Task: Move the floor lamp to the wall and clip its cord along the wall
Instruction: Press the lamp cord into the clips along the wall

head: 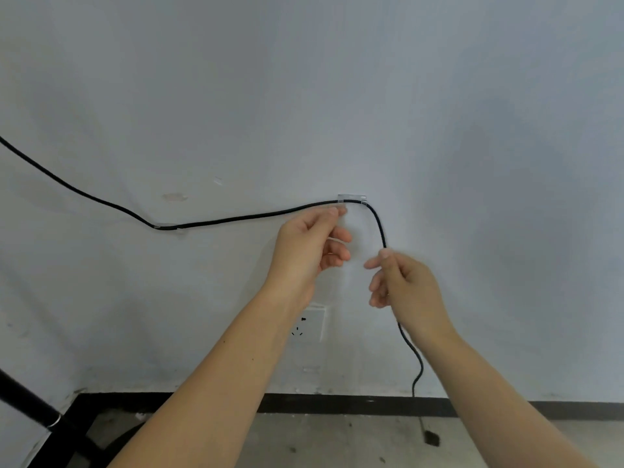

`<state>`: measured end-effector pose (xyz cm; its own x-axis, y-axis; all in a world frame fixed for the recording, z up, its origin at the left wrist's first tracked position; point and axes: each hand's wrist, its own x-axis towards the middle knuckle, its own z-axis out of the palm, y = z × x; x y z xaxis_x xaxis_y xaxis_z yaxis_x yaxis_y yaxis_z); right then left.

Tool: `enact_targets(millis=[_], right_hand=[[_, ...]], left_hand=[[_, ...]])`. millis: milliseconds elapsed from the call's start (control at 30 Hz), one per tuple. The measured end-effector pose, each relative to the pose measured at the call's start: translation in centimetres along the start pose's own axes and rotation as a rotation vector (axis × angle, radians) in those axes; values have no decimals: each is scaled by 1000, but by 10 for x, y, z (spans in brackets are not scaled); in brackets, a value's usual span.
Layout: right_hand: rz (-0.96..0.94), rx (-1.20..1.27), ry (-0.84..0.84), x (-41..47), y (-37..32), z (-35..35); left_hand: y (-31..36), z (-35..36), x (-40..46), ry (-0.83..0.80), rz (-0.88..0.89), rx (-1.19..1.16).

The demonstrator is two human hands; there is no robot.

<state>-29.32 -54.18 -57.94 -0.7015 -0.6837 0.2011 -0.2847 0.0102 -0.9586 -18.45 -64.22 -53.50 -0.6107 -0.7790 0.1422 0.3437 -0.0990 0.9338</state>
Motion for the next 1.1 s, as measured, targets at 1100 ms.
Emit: enact_targets(millis=[1100], right_hand=[[250, 136, 134, -10, 86, -2]], left_hand=[[-80, 28, 14, -48, 109, 751]])
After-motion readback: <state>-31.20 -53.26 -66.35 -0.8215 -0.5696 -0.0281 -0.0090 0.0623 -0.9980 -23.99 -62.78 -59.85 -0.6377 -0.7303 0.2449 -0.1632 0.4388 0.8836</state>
